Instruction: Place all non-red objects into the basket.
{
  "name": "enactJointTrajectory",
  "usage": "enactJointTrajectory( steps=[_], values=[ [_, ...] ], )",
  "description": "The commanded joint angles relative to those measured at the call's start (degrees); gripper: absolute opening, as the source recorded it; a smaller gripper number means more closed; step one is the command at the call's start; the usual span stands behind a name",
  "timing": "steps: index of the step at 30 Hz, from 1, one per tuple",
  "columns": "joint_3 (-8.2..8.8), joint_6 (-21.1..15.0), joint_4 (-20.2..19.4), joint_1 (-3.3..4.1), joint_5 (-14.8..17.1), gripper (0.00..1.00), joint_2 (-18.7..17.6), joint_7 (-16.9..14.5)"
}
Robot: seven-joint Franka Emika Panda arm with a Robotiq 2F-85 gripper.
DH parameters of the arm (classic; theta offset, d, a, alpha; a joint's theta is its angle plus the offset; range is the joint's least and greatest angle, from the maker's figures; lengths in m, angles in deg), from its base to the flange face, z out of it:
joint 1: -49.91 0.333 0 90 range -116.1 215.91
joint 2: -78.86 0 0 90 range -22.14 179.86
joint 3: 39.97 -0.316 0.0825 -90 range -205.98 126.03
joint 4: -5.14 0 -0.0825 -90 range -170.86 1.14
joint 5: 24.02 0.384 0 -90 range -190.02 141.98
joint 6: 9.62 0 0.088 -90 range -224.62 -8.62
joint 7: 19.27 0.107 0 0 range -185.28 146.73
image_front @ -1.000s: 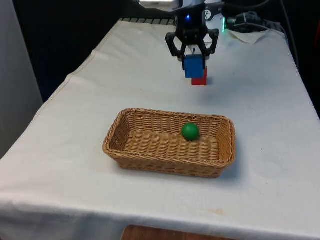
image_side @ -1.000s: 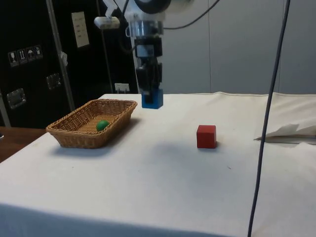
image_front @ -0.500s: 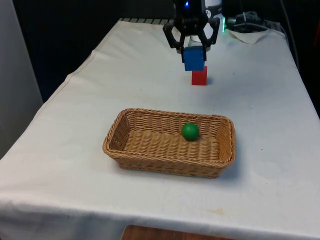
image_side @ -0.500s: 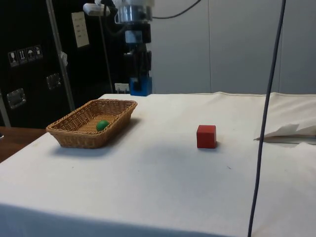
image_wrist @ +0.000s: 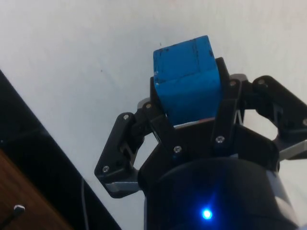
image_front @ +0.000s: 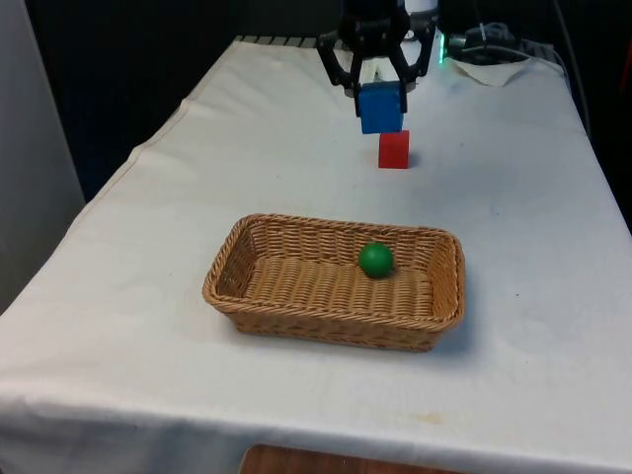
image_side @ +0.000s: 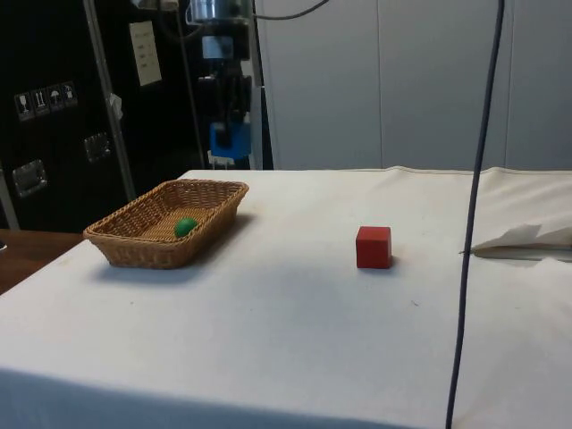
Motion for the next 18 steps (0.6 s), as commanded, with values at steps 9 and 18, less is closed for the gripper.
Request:
enactJointTrajectory(
  steps=[9,18],
  values=[
    [0.00,2.81,8.25,-1.20,2.01,0.01,-6.42,-1.03],
    [0.63,4.18,14.09,-1.83,3.50,0.01,-11.12,-1.78]
  ],
)
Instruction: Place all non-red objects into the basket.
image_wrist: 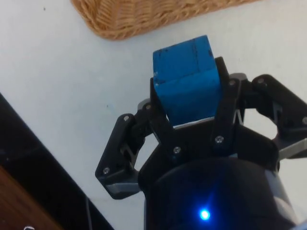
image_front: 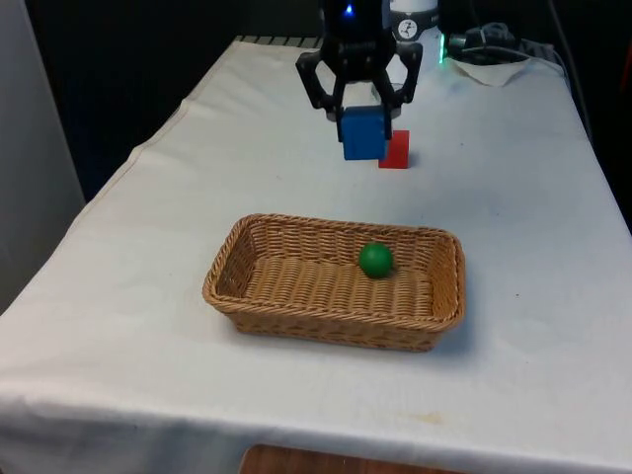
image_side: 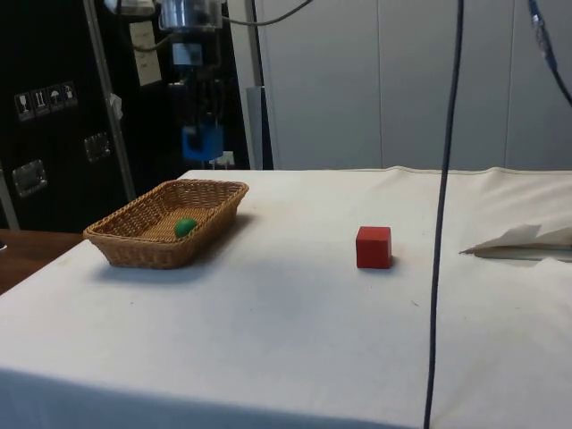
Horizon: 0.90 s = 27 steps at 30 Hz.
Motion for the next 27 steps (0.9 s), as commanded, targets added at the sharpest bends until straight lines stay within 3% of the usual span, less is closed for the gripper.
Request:
enactJointTrajectory(
  steps=[1,5,6,7,14,15,16,19,22,23,24,27],
  values=[
    [-0.17,1.03,1.60,-0.57,0.74,0.01,-1.26,-0.52],
    [0.34,1.72,4.87,-0.92,1.38,0.01,-3.90,-0.86],
    [0.63,0.80,4.07,-0.40,0.97,0.01,-3.50,-0.52],
    [0.46,1.78,5.50,-1.03,1.55,0.01,-4.41,-0.97],
    [1.03,2.41,10.60,-1.72,2.86,0.01,-8.71,-1.43],
    [1.38,1.55,9.68,-1.20,2.46,0.01,-8.14,-1.20],
    [1.09,2.46,11.23,-1.83,3.04,0.01,-9.28,-1.49],
    [1.26,2.52,13.75,-2.29,3.78,0.01,-11.57,-1.66],
    [1.60,2.58,15.64,-2.41,4.53,0.01,-13.29,-1.83],
    [2.06,1.66,14.73,-1.89,4.30,0.01,-12.83,-1.72],
    [1.78,2.58,16.90,-2.58,4.98,0.01,-14.55,-1.95],
    [1.83,2.58,18.79,-2.92,5.44,0.01,-16.21,-1.95]
  ],
)
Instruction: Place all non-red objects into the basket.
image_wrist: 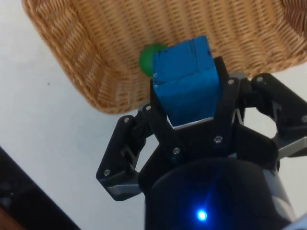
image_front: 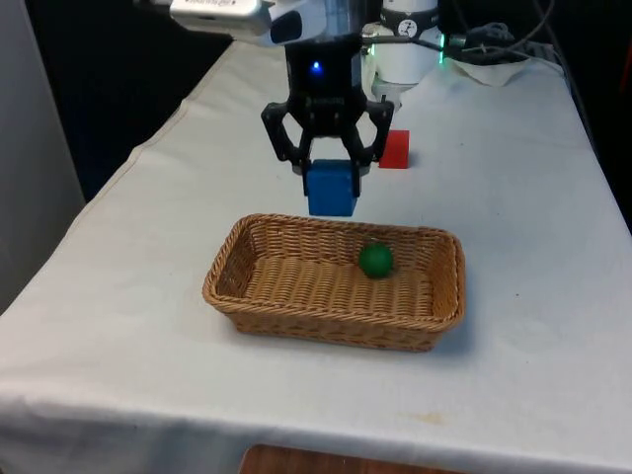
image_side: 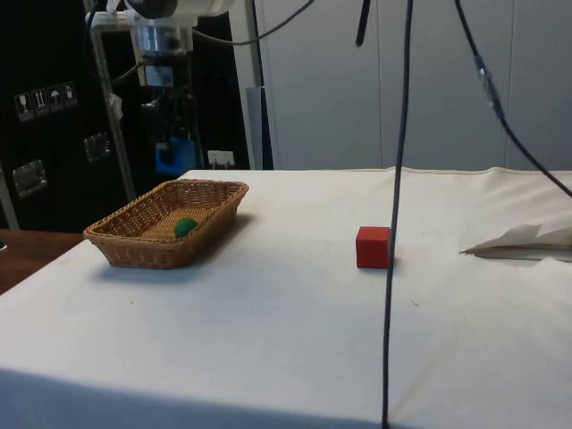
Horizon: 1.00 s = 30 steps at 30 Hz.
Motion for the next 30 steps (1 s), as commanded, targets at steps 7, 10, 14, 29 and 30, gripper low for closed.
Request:
enactJointTrajectory(
  steps=[7,10,14,29,30],
  values=[
    [0.00,0.74,4.93,-1.15,1.60,0.01,-4.41,-0.06],
    [0.29,0.57,6.19,-1.20,2.23,0.01,-5.84,-0.06],
    [0.40,0.11,7.68,-1.43,2.92,0.01,-7.85,-0.23],
    [1.15,-2.58,8.02,-1.26,3.38,0.01,-12.78,-0.46],
    [0.97,-3.04,8.19,-1.38,3.61,0.01,-13.24,-0.52]
  ],
)
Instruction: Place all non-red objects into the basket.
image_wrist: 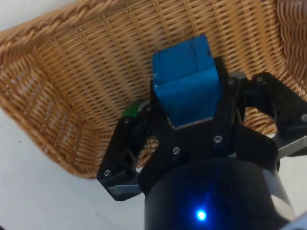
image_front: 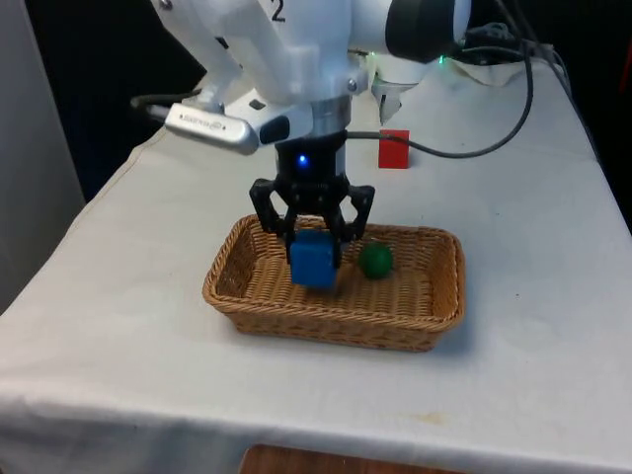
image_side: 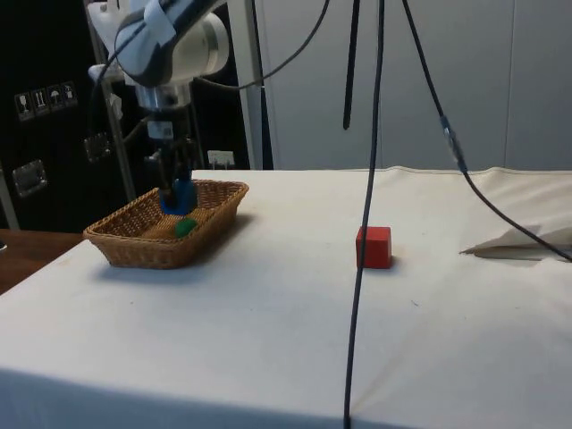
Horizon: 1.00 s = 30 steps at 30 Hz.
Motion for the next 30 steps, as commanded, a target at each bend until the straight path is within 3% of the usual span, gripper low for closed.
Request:
enactJointTrajectory(
  steps=[1,11,13,21,22,28,30],
  values=[
    [-0.23,-0.46,0.23,-0.11,0.23,0.01,-0.46,-0.06],
    [-0.23,-1.49,0.34,-0.06,0.57,0.03,-2.18,-0.06],
    [-0.23,-1.49,0.34,-0.06,0.57,0.17,-2.23,-0.06],
    [-0.23,-1.55,0.40,-0.06,0.57,0.93,-2.41,0.00],
    [-0.23,-1.55,0.40,-0.06,0.57,0.99,-2.41,0.00],
    [-0.17,-1.55,0.34,-0.06,0.57,1.00,-2.41,-0.06],
    [0.00,-1.03,-0.23,0.29,0.40,1.00,-1.49,0.00]
  ],
)
